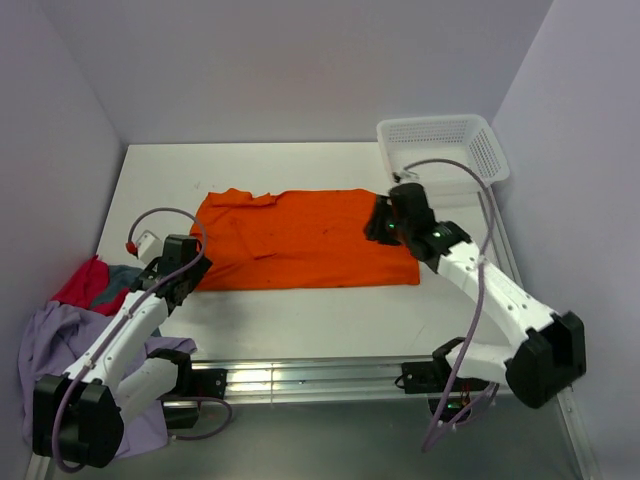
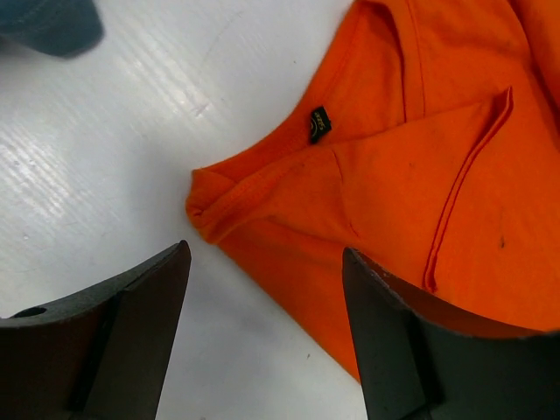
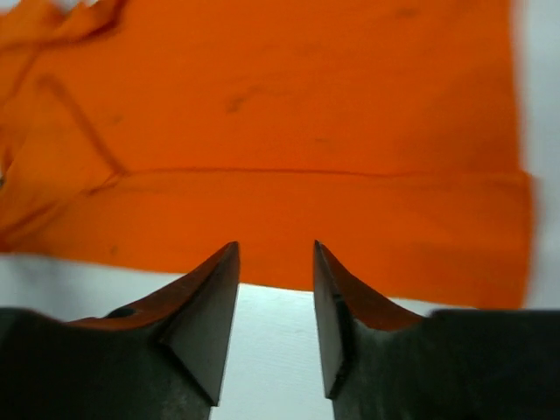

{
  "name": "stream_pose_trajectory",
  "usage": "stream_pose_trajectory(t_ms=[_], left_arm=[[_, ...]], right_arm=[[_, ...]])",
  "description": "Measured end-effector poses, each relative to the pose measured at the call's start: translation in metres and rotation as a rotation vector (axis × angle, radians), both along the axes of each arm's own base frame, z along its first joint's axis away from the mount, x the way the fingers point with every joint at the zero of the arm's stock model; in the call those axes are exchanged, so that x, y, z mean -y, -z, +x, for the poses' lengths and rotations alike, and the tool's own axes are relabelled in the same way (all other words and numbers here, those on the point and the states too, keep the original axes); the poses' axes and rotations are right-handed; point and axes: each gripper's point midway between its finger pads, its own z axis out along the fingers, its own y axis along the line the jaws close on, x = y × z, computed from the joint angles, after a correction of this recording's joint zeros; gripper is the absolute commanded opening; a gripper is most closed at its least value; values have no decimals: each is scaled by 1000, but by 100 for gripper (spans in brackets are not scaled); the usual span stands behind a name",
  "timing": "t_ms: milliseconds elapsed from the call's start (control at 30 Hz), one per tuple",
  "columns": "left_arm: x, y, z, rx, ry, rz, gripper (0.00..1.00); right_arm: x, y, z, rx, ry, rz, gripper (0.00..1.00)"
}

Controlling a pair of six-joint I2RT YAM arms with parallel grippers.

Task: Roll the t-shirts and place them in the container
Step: Fold the tshirt

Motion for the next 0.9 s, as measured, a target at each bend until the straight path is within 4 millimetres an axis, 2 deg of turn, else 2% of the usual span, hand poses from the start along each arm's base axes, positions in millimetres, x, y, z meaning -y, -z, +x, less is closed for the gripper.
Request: stream_pose_trajectory(t_ms=[67,167,300,433,533,667,900], left_arm=[[5,4,1,4,32,-9,75],[8,8,2,0,59,-11,73],[10,8,5,8,77,-12,72],[10,13,5,-9,82,-8,73],[10,17,4,-28,89,0,73],[11,17,5,-27,94,0,72],[14,15,8,-16,118,-6,72]], right_arm=[[-39,-11,8,19,-121,-16,40],[-98,-11,21,26,-284,-59,38],[-160,13,33,-1,-441,-148,38],[-212,50,37,-31,-587,-244,41],[-241,68,34,-37,-684,-296,42],[-272,77,33,-17,-769,-333,43],[-301,87,31,14,-858,-363,44]])
